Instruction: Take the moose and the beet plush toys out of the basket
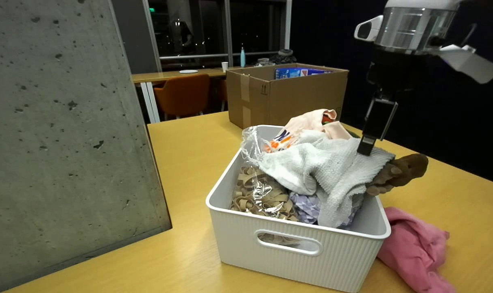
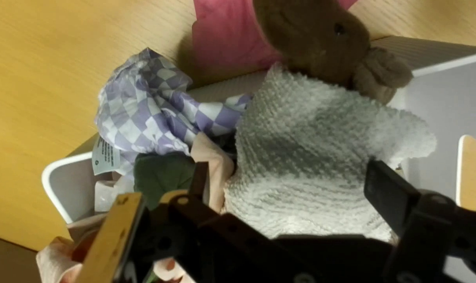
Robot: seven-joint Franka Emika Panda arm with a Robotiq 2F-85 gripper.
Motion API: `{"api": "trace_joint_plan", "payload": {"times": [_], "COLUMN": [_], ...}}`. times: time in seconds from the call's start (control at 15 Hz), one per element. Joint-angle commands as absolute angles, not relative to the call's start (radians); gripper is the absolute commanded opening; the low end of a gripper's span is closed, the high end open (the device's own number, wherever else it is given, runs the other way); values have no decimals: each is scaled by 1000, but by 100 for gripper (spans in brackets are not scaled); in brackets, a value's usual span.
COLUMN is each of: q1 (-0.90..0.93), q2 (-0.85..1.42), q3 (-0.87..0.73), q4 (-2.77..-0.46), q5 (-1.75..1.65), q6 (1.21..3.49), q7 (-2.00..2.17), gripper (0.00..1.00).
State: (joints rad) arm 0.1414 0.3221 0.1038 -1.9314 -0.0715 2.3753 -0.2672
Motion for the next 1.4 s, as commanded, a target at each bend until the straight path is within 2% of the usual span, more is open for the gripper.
{"api": "trace_joint_plan", "payload": {"times": [0.0, 0.07, 0.13, 0.27, 0.33, 0.53, 0.87, 1.33], "q1": [150, 150, 149, 146, 148, 146, 144, 163], "q2": [384, 394, 406, 426, 432, 434, 380, 135], "q3": [117, 120, 122, 126, 126, 133, 144, 151], "q4": [-1845, -1833, -1821, -1802, -1796, -1792, -1820, -1907], "q5": [-110, -107, -103, -96, -97, -86, -50, -54], "q6": [2349, 2347, 2344, 2341, 2340, 2339, 2321, 2208], "q7": [-253, -256, -261, -266, -263, -262, -226, -92], "gripper": [100, 95, 74, 69, 63, 37, 2, 3]}}
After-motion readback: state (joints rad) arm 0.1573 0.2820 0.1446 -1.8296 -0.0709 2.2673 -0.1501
